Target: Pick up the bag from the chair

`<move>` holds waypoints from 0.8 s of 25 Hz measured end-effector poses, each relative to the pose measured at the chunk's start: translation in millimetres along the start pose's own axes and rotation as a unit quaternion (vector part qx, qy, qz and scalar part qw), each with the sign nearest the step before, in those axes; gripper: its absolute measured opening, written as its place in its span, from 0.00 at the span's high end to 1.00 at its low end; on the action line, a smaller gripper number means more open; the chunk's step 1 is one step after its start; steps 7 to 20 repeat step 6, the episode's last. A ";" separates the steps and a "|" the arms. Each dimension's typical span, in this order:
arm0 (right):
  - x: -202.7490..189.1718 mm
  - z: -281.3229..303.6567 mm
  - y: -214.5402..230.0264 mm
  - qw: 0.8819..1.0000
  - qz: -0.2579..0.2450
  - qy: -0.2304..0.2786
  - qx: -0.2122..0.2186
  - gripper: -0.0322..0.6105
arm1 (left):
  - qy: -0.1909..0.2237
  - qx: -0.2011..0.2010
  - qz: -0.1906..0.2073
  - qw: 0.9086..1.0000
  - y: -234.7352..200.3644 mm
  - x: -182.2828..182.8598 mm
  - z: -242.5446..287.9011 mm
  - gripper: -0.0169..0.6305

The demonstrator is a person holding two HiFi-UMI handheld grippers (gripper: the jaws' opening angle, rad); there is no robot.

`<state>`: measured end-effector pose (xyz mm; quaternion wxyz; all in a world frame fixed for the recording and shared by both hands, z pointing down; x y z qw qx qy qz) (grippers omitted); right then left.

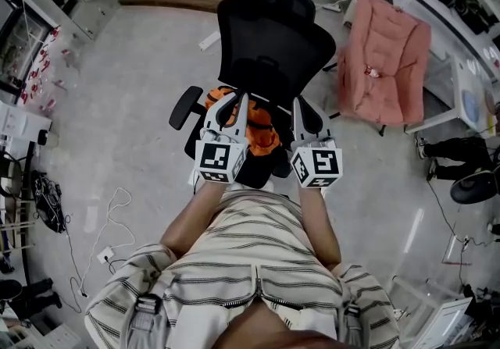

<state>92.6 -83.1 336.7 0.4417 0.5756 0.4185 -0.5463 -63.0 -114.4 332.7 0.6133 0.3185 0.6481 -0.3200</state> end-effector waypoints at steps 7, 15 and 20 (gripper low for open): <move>0.3 4.1 -2.2 1.000 -0.002 0.003 0.006 0.92 | -0.001 0.003 -0.004 1.000 -4.9 -0.2 2.5 0.93; 0.3 4.1 -2.2 1.000 -0.002 0.003 0.006 0.92 | -0.001 0.003 -0.004 1.000 -4.9 -0.2 2.5 0.93; 0.3 4.1 -2.2 1.000 -0.002 0.003 0.006 0.92 | -0.001 0.003 -0.004 1.000 -4.9 -0.2 2.5 0.93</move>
Point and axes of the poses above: the fingertips, and each gripper's own axes: z forward along the fingers, y to its right, x out of its top, the point moved 4 cm from there along -z, backward along the fingers
